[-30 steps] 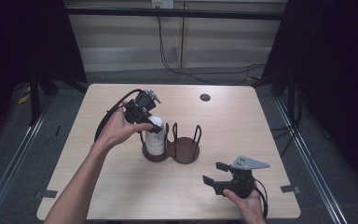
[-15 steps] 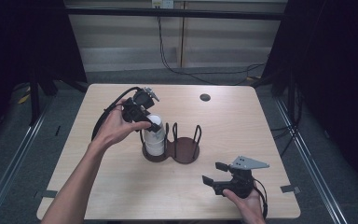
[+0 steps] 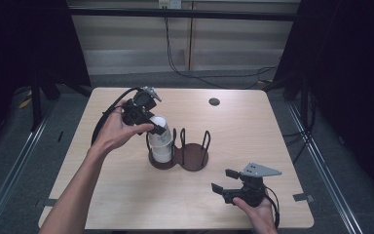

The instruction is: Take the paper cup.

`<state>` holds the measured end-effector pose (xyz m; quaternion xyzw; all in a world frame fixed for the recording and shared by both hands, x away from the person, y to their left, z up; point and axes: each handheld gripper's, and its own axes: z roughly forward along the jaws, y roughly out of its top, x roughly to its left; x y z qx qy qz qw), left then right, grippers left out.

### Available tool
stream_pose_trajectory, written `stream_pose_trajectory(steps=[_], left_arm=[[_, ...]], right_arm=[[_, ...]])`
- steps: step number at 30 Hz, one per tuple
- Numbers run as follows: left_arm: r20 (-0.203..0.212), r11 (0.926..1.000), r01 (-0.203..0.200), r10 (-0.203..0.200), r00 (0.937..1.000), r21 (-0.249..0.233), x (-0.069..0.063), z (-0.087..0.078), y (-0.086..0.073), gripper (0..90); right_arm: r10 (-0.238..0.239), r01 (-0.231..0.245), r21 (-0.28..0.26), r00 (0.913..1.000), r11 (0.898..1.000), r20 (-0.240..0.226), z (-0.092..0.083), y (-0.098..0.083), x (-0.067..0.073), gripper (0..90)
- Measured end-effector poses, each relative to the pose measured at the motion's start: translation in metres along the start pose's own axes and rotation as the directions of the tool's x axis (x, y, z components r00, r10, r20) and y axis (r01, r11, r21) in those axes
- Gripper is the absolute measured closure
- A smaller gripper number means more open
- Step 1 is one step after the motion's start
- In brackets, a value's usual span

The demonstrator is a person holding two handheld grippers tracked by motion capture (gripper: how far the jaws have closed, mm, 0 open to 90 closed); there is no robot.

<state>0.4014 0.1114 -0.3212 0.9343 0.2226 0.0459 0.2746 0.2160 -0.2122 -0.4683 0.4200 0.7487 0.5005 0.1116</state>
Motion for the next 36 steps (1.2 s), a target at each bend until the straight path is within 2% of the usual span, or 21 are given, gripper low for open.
stream_pose_trajectory(steps=[7, 14, 15, 17, 18, 20, 21, 26, 27, 28, 29, 33, 35, 36], left_arm=[[0.011, 0.9996, -0.001, 0.001, 0.9999, -0.028, 0.0, -0.008, 0.0, 37.5], [0.005, 0.9984, 0.0, 0.0, 1.0, -0.057, -0.002, -0.016, -0.001, 37.6], [0.016, 0.9981, 0.0, 0.001, 0.9999, -0.062, -0.002, -0.018, -0.001, 37.6], [0.003, 0.9967, -0.008, 0.008, 1.0, -0.08, -0.004, -0.022, -0.001, 37.5], [0.004, 0.9951, 0.004, -0.003, 1.0, -0.098, -0.006, -0.024, -0.001, 37.6], [0.005, 0.994, -0.002, 0.002, 1.0, -0.11, -0.007, -0.027, -0.001, 37.6], [-0.012, 0.9937, 0.0, -0.001, 0.9999, -0.112, -0.008, -0.028, 0.0, 37.6], [-0.012, 0.9936, -0.014, 0.013, 0.9998, -0.112, -0.007, -0.034, -0.002, 37.6], [-0.011, 0.9933, -0.003, 0.002, 0.9999, -0.115, -0.007, -0.034, -0.003, 37.6], [-0.008, 0.992, 0.006, -0.007, 0.9999, -0.126, -0.007, -0.034, -0.004, 37.6], [-0.006, 0.9918, -0.006, 0.005, 1.0, -0.127, -0.007, -0.036, -0.005, 37.6], [-0.004, 0.9838, 0.023, -0.024, 0.9997, -0.178, -0.007, -0.04, -0.011, 37.6], [-0.005, 0.9825, 0.021, -0.022, 0.9998, -0.185, -0.007, -0.041, -0.013, 37.6], [-0.001, 0.9787, 0.031, -0.032, 0.9995, -0.203, -0.007, -0.042, -0.015, 37.6]], right_arm=[[0.011, -0.011, 0.002, 0.9999, 1.0, -0.005, 0.0, 0.0, -0.001, 20.2], [0.011, -0.011, 0.0, 0.9999, 1.0, 0.0, 0.0, 0.0, -0.001, 20.1], [0.011, -0.011, 0.0, 0.9999, 1.0, 0.001, 0.0, 0.0, -0.001, 20.1], [0.011, -0.011, 0.0, 0.9999, 1.0, 0.002, 0.0, 0.0, -0.001, 20.1], [0.011, -0.011, 0.0, 0.9999, 1.0, 0.002, 0.0, 0.0, -0.001, 20.1], [0.013, -0.013, 0.0, 0.9999, 1.0, 0.002, 0.0, 0.0, -0.002, 20.1], [0.011, -0.011, 0.0, 0.9999, 1.0, 0.001, 0.0, 0.0, -0.002, 20.1], [0.01, -0.01, 0.0, 1.0, 1.0, 0.0, 0.0, 0.0, -0.001, 20.1], [0.011, -0.011, 0.0, 0.9999, 1.0, 0.0, 0.0, 0.0, -0.002, 20.0], [0.011, -0.011, 0.0, 0.9999, 1.0, 0.0, 0.0, 0.0, -0.002, 20.0], [0.011, -0.011, 0.001, 0.9999, 1.0, 0.001, 0.0, 0.0, -0.002, 20.0], [0.012, -0.012, 0.0, 0.9999, 1.0, 0.0, 0.0, 0.0, -0.002, 19.1], [0.015, -0.015, 0.001, 0.9999, 1.0, 0.0, 0.0, 0.0, -0.002, 18.9], [0.012, -0.012, -0.001, 0.9999, 1.0, -0.001, 0.001, 0.0, -0.002, 18.9]])
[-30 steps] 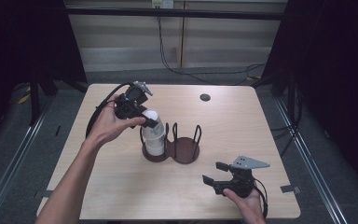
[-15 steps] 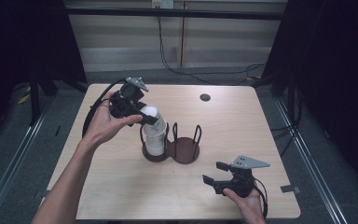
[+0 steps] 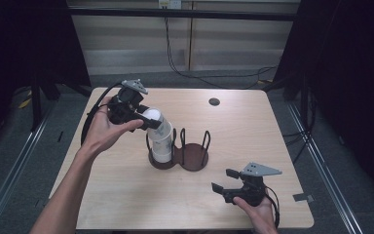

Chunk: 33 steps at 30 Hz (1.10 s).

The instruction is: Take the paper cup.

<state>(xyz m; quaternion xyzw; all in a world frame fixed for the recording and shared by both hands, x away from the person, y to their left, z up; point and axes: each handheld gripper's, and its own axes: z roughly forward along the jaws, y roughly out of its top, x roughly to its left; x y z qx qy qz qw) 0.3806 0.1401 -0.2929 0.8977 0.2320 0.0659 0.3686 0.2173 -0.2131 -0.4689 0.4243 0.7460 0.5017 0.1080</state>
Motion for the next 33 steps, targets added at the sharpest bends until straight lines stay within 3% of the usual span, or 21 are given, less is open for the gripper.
stream_pose_trajectory(steps=[10, 16, 21, 22, 25, 33], left_arm=[[0.023, 0.9957, 0.04, -0.038, 0.999, -0.084, -0.004, -0.007, -0.014, 37.7], [0.033, 0.9895, 0.026, -0.022, 0.9992, -0.142, -0.013, -0.012, -0.021, 37.7], [0.064, 0.985, 0.043, -0.033, 0.9974, -0.167, -0.014, -0.012, -0.027, 37.7], [0.086, 0.9811, 0.05, -0.034, 0.9957, -0.187, -0.014, -0.012, -0.03, 37.6], [0.08, 0.9806, 0.041, -0.026, 0.9964, -0.192, -0.015, -0.012, -0.034, 37.6], [0.127, 0.9754, 0.042, -0.015, 0.9918, -0.217, -0.015, -0.015, -0.05, 37.5]], right_arm=[[0.001, -0.001, 0.005, 1.0, 1.0, 0.002, 0.0, 0.0, 0.001, 17.8], [0.008, -0.008, 0.006, 1.0, 1.0, 0.006, 0.001, 0.0, 0.0, 15.9], [0.004, -0.004, 0.009, 1.0, 1.0, -0.003, 0.001, 0.0, 0.0, 15.9], [0.0, 0.0, 0.009, 1.0, 1.0, -0.006, 0.001, 0.0, 0.001, 15.9], [0.006, -0.006, 0.007, 1.0, 1.0, -0.007, 0.001, 0.0, 0.0, 15.9], [-0.003, 0.003, -0.001, 0.9998, 1.0, -0.018, 0.002, 0.002, 0.003, 15.4]])
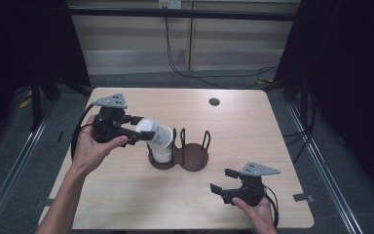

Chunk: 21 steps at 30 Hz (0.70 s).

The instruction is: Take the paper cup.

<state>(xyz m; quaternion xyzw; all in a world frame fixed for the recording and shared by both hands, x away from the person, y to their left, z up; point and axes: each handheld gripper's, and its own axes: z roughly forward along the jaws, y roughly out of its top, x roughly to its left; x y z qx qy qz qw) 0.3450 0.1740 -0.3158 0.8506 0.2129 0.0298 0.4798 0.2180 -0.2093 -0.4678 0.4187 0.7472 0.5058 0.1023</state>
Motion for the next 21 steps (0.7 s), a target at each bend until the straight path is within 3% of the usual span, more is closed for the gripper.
stream_pose_trajectory(steps=[9, 11, 16, 21], left_arm=[[0.044, 0.9998, -0.021, 0.02, 0.9988, 0.003, -0.007, 0.009, -0.021, 37.4], [0.037, 0.9997, -0.024, 0.024, 0.999, 0.003, -0.009, 0.014, -0.025, 37.3], [0.064, 0.9999, -0.014, 0.013, 0.9978, 0.004, -0.011, 0.023, -0.032, 37.3], [0.074, 0.999, -0.035, 0.033, 0.9967, 0.026, -0.017, 0.032, -0.035, 37.3]], right_arm=[[-0.024, 0.024, 0.018, 0.9987, 1.0, -0.044, 0.006, 0.005, 0.005, 15.1], [-0.031, 0.031, 0.007, 0.9981, 0.999, -0.053, 0.005, 0.008, 0.007, 15.0], [-0.031, 0.03, -0.014, 0.9967, 0.999, -0.075, 0.003, 0.018, 0.008, 13.7], [-0.03, 0.028, -0.025, 0.9954, 0.999, -0.09, 0.007, 0.028, 0.007, 13.7]])
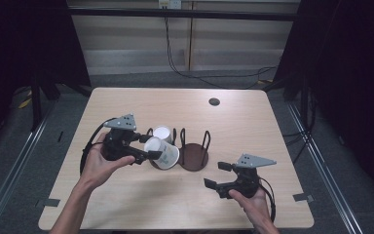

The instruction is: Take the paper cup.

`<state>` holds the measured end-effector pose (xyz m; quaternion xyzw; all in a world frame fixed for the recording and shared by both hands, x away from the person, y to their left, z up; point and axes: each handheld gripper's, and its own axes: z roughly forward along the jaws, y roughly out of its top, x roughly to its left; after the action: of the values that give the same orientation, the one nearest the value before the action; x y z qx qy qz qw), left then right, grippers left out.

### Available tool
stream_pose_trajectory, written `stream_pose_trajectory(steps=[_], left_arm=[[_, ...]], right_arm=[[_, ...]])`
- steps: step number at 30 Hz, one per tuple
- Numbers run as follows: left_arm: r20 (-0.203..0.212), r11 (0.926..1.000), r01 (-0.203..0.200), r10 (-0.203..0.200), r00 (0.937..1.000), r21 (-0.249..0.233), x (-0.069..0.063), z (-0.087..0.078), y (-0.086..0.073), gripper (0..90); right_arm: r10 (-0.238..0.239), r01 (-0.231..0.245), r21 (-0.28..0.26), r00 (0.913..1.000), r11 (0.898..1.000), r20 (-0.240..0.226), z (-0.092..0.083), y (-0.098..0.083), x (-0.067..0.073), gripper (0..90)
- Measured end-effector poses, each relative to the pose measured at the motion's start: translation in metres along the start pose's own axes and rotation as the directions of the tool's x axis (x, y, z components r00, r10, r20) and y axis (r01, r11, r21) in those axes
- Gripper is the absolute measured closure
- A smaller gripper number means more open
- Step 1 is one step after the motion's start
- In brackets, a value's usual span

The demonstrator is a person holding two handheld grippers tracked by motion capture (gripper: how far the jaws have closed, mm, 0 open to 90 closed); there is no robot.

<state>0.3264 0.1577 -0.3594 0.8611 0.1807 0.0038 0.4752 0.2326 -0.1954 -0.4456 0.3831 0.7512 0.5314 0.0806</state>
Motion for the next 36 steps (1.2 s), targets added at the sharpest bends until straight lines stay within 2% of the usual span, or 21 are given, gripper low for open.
stream_pose_trajectory(steps=[3, 7, 12, 13, 15, 16, 17, 19, 22, 28, 30, 32, 33, 36], left_arm=[[0.033, 0.9998, 0.018, -0.018, 0.9993, -0.003, -0.001, 0.005, -0.004, 37.3], [0.045, 0.9998, 0.019, -0.019, 0.9988, 0.0, -0.002, 0.008, -0.009, 37.3], [0.062, 0.9996, 0.024, -0.024, 0.9978, -0.011, -0.002, 0.013, -0.016, 37.3], [0.067, 0.9993, 0.027, -0.025, 0.9974, -0.026, -0.002, 0.014, -0.018, 37.3], [0.099, 0.9981, 0.046, -0.042, 0.9942, -0.041, 0.0, 0.016, -0.02, 37.3], [0.1, 0.9979, 0.053, -0.049, 0.9938, -0.037, 0.001, 0.017, -0.021, 37.3], [0.083, 0.9987, 0.045, -0.043, 0.9956, -0.026, 0.001, 0.017, -0.021, 37.3], [0.097, 0.9982, 0.054, -0.052, 0.994, -0.026, 0.0, 0.018, -0.022, 37.4], [0.093, 0.9984, 0.054, -0.052, 0.9943, -0.018, -0.001, 0.019, -0.021, 37.4], [0.09, 0.9994, 0.032, -0.033, 0.9954, 0.007, -0.009, 0.019, -0.015, 37.4], [0.096, 0.9996, 0.028, -0.029, 0.995, 0.006, -0.01, 0.02, -0.013, 37.4], [0.109, 0.9995, 0.03, -0.03, 0.9936, 0.007, -0.013, 0.021, -0.011, 37.4], [0.128, 0.9997, 0.024, -0.025, 0.9915, 0.009, -0.015, 0.023, -0.01, 37.4], [0.127, 0.9996, 0.018, -0.021, 0.9917, 0.022, -0.018, 0.024, -0.008, 37.4]], right_arm=[[-0.024, 0.024, 0.008, 0.9997, 1.0, -0.006, 0.006, 0.009, 0.0, 13.8], [-0.02, 0.02, 0.005, 0.9993, 1.0, -0.033, 0.015, 0.017, -0.002, 14.2], [-0.037, 0.038, 0.005, 0.9958, 0.999, -0.083, 0.026, 0.028, 0.007, 16.1], [-0.046, 0.047, 0.005, 0.9953, 0.999, -0.085, 0.028, 0.03, 0.009, 16.2], [-0.052, 0.053, 0.005, 0.9935, 0.999, -0.101, 0.033, 0.033, 0.012, 16.2], [-0.052, 0.052, 0.004, 0.9927, 0.999, -0.109, 0.035, 0.034, 0.013, 16.1], [-0.057, 0.058, 0.005, 0.9915, 0.998, -0.117, 0.037, 0.035, 0.014, 16.1], [-0.063, 0.064, 0.007, 0.9891, 0.998, -0.133, 0.04, 0.037, 0.017, 16.2], [-0.087, 0.089, 0.009, 0.9856, 0.996, -0.145, 0.045, 0.037, 0.022, 16.1], [-0.101, 0.105, 0.012, 0.9789, 0.994, -0.177, 0.053, 0.037, 0.026, 13.6], [-0.092, 0.094, 0.003, 0.9776, 0.996, -0.189, 0.054, 0.037, 0.027, 13.8], [-0.105, 0.109, 0.012, 0.9765, 0.994, -0.188, 0.055, 0.038, 0.028, 13.8], [-0.105, 0.108, 0.008, 0.9761, 0.994, -0.19, 0.055, 0.038, 0.028, 13.8], [-0.117, 0.122, 0.012, 0.9738, 0.992, -0.195, 0.056, 0.038, 0.03, 13.8]])
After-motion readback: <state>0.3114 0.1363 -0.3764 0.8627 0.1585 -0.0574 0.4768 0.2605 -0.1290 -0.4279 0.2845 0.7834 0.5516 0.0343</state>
